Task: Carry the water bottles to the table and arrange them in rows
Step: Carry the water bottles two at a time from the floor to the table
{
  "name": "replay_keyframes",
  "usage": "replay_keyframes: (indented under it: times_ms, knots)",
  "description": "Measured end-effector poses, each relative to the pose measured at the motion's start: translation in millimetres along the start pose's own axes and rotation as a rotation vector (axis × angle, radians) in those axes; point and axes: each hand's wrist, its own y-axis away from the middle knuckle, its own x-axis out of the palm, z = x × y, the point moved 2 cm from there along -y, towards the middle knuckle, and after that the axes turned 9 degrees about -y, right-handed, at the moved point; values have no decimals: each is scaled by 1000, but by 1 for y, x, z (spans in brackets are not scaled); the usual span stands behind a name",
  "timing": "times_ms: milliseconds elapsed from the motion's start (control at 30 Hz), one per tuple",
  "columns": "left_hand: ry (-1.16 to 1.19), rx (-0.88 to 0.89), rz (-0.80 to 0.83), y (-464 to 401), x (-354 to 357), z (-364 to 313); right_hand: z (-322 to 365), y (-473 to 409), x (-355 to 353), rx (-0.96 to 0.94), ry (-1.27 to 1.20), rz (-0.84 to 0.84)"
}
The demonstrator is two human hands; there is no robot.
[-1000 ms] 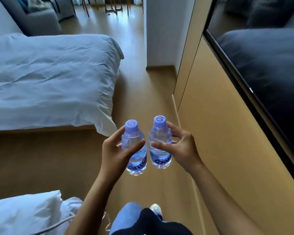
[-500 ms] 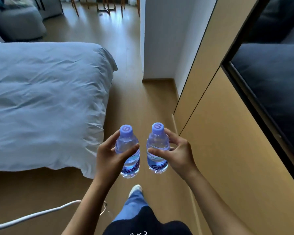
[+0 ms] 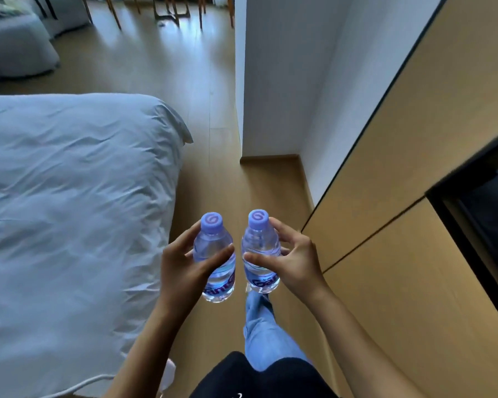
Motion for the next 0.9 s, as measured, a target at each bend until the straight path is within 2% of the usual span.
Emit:
replay_keyframes:
  times_ms: [267,533,900]
  knots:
    - [-49,2,-75,-194,43,-3,26,-216,-2,-24,28,135]
    - [-60,-62,-178,-382,42,15,50,-410,23,-55,20,222]
    - [-115,-32,-166,-674,0,62,75,-684,105,-9,35,166]
